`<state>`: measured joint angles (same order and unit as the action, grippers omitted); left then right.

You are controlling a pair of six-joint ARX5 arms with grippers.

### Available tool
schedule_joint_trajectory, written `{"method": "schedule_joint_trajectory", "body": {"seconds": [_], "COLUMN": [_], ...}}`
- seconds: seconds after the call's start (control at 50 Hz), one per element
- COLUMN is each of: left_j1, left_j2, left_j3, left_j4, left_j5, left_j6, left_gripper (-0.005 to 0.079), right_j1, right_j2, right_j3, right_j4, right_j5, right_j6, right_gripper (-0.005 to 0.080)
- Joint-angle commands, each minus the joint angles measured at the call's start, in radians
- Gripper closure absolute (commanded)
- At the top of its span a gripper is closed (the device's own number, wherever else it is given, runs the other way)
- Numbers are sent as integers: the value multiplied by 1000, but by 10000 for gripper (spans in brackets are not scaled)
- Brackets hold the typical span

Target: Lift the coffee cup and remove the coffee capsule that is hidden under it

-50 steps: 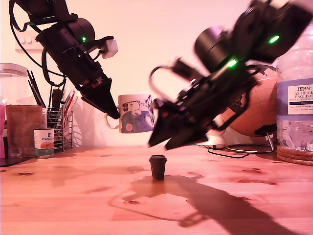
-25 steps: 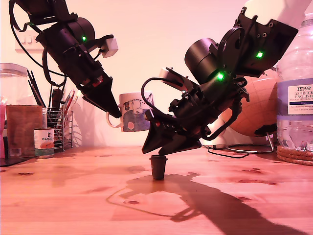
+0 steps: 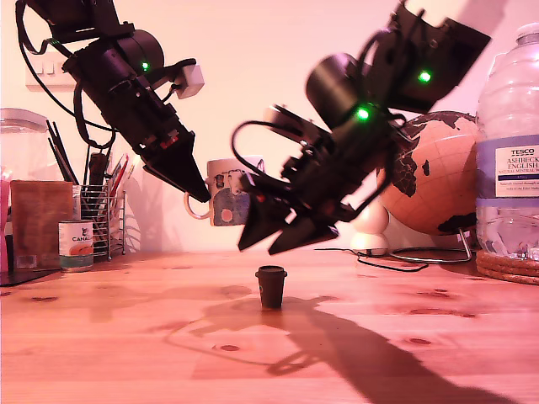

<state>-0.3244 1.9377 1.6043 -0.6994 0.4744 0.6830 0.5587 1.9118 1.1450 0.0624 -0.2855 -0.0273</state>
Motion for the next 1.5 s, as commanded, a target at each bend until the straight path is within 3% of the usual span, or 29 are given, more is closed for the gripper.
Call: {"method": "schedule_joint_trajectory", "body": {"seconds": [0.0, 0.32, 1.06, 1.34, 1.48], "left_j1": [2, 2, 2, 2, 2], "left_j2": [-39, -39, -40, -40, -40], "left_j3": [19, 19, 19, 19, 19], "left_j4": [20, 20, 24, 25, 24], "left_j5": [19, 19, 20, 20, 20], "left_j6": [-11, -13, -22, -24, -24], "left_gripper": [766, 766, 766, 766, 766], "right_j1": [9, 1, -4, -9, -9], "right_j2": [26, 26, 73, 73, 73], "right_j3": [2, 2, 2, 2, 2], "right_j4": [-2, -46, -59, -45, -44], "right_j5": [4, 70, 82, 83, 60], "right_j6": [0, -48, -45, -25, -25], "right_gripper": [316, 306, 311, 353, 474]}}
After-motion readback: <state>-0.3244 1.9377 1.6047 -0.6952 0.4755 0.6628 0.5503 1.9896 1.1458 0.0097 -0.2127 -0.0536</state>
